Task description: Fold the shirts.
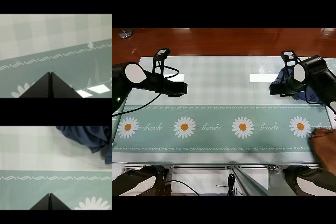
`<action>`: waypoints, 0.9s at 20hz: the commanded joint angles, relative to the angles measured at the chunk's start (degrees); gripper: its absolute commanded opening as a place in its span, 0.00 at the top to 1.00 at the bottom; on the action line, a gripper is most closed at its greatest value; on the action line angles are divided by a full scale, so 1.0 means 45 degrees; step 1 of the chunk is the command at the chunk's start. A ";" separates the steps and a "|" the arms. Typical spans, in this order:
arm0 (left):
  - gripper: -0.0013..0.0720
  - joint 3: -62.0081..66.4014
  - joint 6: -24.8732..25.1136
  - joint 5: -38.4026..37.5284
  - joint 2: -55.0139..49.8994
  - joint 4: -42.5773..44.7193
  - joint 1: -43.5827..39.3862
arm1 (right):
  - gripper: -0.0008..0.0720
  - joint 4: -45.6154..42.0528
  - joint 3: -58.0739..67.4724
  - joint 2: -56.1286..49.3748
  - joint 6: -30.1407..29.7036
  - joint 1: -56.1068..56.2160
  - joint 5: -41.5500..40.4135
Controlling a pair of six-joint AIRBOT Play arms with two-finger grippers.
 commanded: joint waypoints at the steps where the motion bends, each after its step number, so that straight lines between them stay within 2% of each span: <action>1: 0.96 -0.0005 0.0005 0.0005 -0.0010 0.0005 0.0010 | 0.96 0.0000 -0.0005 -0.0010 0.0000 0.0005 0.0000; 14: 0.96 -0.0005 0.0005 0.0039 -0.0019 0.0005 0.0010 | 0.96 0.0000 -0.0005 -0.0010 0.0010 0.0005 -0.0019; 15: 0.96 -0.0005 0.0005 0.0092 -0.0029 0.0005 0.0010 | 0.96 -0.0005 -0.0005 -0.0010 0.0010 0.0005 -0.0325; 17: 0.96 -0.0010 0.0010 0.0826 -0.0039 0.0005 0.0010 | 0.95 -0.0442 -0.0005 -0.0015 0.0000 0.0005 -0.2244; 18: 0.95 -0.0010 0.0107 0.1472 -0.0053 0.0029 0.0019 | 0.90 -0.1161 -0.0005 -0.0015 0.0083 -0.0015 -0.3313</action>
